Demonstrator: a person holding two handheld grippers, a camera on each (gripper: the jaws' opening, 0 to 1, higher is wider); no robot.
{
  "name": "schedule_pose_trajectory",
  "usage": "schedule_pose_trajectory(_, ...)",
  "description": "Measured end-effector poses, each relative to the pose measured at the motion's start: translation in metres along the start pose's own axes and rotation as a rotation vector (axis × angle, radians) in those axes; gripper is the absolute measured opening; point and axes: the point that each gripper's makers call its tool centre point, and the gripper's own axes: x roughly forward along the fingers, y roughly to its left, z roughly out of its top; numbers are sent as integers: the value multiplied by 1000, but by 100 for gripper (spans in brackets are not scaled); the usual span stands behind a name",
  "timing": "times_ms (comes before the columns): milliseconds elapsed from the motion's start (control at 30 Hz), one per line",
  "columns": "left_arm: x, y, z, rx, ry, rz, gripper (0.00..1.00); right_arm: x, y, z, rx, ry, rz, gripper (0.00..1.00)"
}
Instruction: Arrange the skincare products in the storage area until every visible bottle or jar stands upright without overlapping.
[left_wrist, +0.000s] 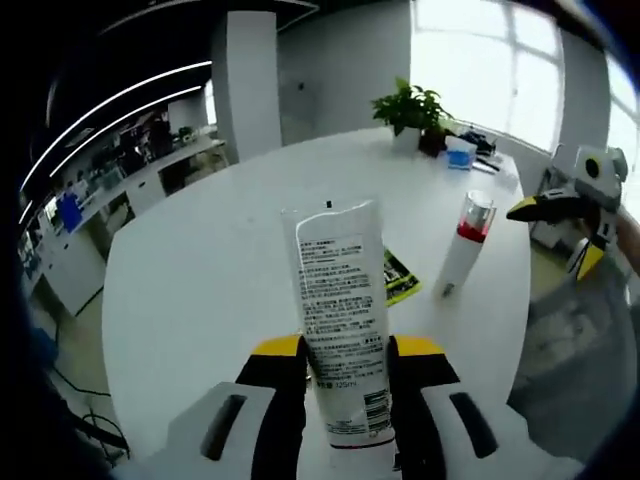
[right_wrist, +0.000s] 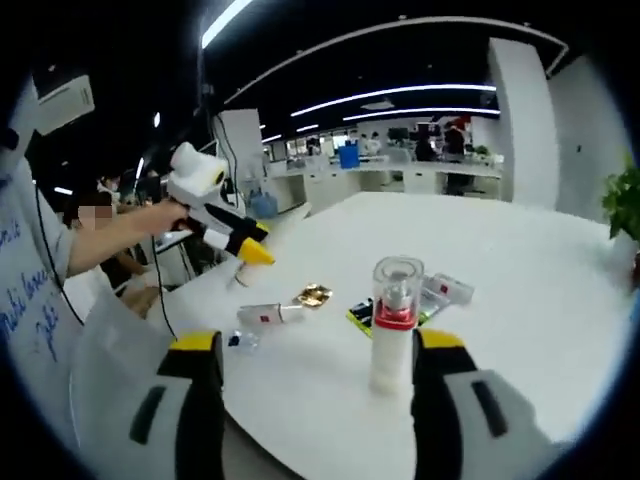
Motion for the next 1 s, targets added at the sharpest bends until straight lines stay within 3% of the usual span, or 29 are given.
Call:
schedule_pose_trajectory(367, 2, -32, 0, -7, -30, -64, 28, 12, 16, 5, 90, -40, 48, 49)
schedule_pose_trajectory(733, 8, -60, -10, 9, -20, -107, 28, 28, 21, 5, 152, -47, 78, 40)
schedule_pose_trajectory(1000, 14, -82, -18, 74, 2, -126, 28, 40, 23, 2, 182, -42, 97, 36)
